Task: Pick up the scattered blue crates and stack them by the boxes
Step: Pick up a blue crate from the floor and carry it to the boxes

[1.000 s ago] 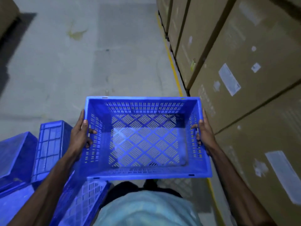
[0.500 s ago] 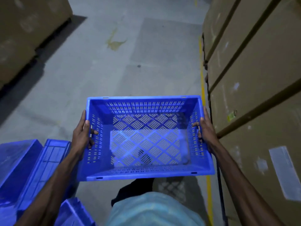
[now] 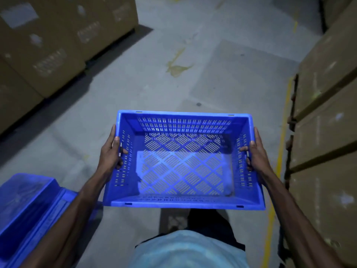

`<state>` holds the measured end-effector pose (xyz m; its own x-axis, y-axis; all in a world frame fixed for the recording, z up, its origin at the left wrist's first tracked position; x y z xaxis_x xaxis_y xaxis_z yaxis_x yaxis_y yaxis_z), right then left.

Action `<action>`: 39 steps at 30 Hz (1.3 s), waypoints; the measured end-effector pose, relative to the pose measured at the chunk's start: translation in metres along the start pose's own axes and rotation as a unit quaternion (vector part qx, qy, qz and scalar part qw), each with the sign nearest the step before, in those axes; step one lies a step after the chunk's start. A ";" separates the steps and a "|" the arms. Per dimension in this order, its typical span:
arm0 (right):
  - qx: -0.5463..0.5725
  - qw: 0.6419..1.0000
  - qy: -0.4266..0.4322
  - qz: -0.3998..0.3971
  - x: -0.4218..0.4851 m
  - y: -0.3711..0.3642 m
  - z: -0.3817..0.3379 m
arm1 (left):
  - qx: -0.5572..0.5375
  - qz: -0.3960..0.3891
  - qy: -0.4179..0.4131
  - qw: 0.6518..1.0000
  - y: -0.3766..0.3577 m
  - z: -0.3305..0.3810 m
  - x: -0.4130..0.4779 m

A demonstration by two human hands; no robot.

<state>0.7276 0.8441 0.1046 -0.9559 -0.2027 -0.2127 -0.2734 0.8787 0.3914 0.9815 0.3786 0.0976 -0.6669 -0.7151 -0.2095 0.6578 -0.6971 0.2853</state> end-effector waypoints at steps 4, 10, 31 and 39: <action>-0.001 1.000 0.015 -0.025 0.124 -0.040 -0.028 | -0.005 0.032 0.010 0.999 -0.018 0.016 0.098; -0.024 0.995 0.048 -0.082 0.310 -0.109 -0.101 | 0.000 0.103 0.026 0.994 -0.026 0.052 0.229; -0.097 0.947 0.147 -0.269 0.767 -0.533 -0.390 | -0.065 0.292 0.109 0.948 0.105 0.058 0.675; -0.101 0.932 0.162 -0.310 0.885 -0.693 -0.492 | -0.076 0.322 0.132 0.934 0.182 0.073 0.832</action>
<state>0.0182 -0.1567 0.0853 -0.5815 -0.7919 -0.1862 -0.7667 0.4570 0.4509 0.5213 -0.3394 0.0438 -0.0193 -0.9628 -0.2696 0.9486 -0.1028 0.2992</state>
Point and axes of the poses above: each hand's wrist, its own x-axis towards the middle knuckle, its own y-axis out of the back of the hand, z = x × y, the point moved 9 cm from there along x, towards the middle knuckle, and after that the axes turned 2 degrees about -z, right-handed, at the moved point
